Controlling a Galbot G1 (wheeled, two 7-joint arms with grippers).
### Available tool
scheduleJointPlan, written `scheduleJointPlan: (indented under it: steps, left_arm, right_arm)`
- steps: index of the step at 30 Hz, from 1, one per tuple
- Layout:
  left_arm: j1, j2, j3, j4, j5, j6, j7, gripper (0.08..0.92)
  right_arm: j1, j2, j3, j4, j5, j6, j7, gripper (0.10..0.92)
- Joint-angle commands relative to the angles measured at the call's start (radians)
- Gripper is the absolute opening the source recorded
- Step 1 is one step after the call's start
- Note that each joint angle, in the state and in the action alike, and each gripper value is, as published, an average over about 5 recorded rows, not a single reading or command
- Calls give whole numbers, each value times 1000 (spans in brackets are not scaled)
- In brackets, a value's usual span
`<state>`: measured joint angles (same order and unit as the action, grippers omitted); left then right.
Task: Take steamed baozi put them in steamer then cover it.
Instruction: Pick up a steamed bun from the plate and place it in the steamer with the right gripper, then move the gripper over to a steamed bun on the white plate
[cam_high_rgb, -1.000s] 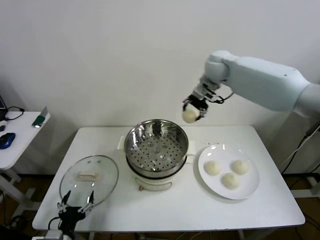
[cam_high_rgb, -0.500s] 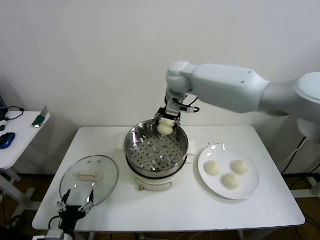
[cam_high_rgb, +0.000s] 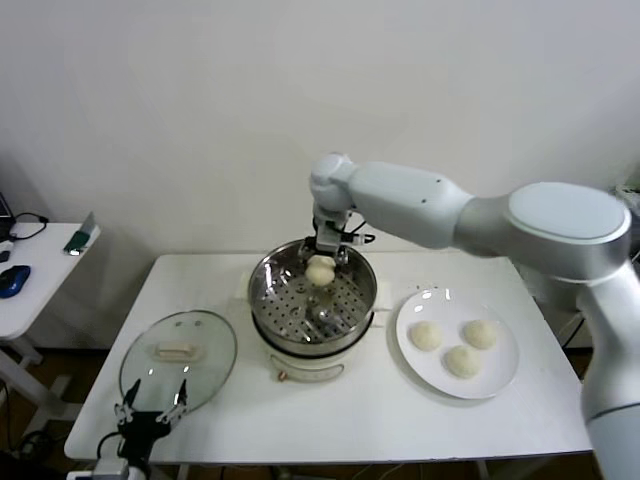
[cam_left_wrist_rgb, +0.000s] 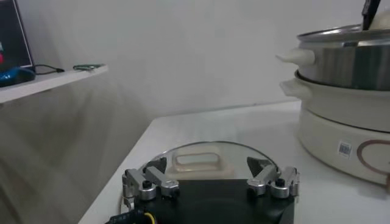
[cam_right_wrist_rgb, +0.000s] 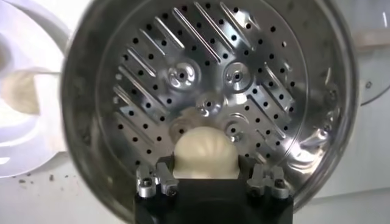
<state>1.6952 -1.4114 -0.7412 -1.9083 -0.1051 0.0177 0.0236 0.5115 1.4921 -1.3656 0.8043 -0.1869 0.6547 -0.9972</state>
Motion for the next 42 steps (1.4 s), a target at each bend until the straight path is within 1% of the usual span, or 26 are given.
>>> scheduleJointPlan:
  steps: [1,6,12,14,17,19,21,23,26,28,30,32,35,38,42]
  left_arm:
    - [-1,2,5,3,7,-3,-2,823]
    - [-1,2,6,2,7,-2,-2,823]
    - [-2,1,7,2,6,-1,-2,823]
    - [-2,1,7,1,6,0,-2,823]
    - [-2,1,6,1,6,1,-2,823]
    - [-2,2,5,0,6,1,-2,823]
    - [-1,2,4,0,6,2,-2,823]
    - [-1,3,2,-1,6,2,-2,823]
    - [-3,6,1,-1,5,3,-2,823]
    - [-5,9,2,1,4,3,-1,823]
    - [-8,12,3,3,4,3,-1,823]
    - [-10,16,4,4,3,4,-1,823]
    - [-14,20,3,3,1,5,0,823]
    - [-19,22,1,3,-1,6,1,823]
    - [-23,24,-1,4,-3,7,1,823]
  right_arm:
    - [-79,88,23,-180,-53,46,25,687]
    - [-96,120,39,-241,-67,73,33,687]
    - [-91,131,43,-255,-61,103,48,687]
    - [-69,126,37,-249,-39,113,43,713]
    - [-5,108,6,-235,49,120,16,784]
    - [59,87,-36,-223,158,118,-10,811]
    - [133,51,-86,-197,303,91,-45,819]
    - [206,-1,-136,-144,483,31,-84,822]
    - [306,-110,-229,-17,744,-110,-137,823]
    - [361,-199,-292,70,867,-225,-157,823]
    - [405,-298,-348,145,944,-350,-160,823]
    - [438,-395,-401,220,979,-459,-142,823]
    - [468,-515,-469,331,993,-599,-87,823]
    - [469,-604,-517,448,1013,-736,-18,823]
    - [440,-689,-554,587,1035,-862,55,823]
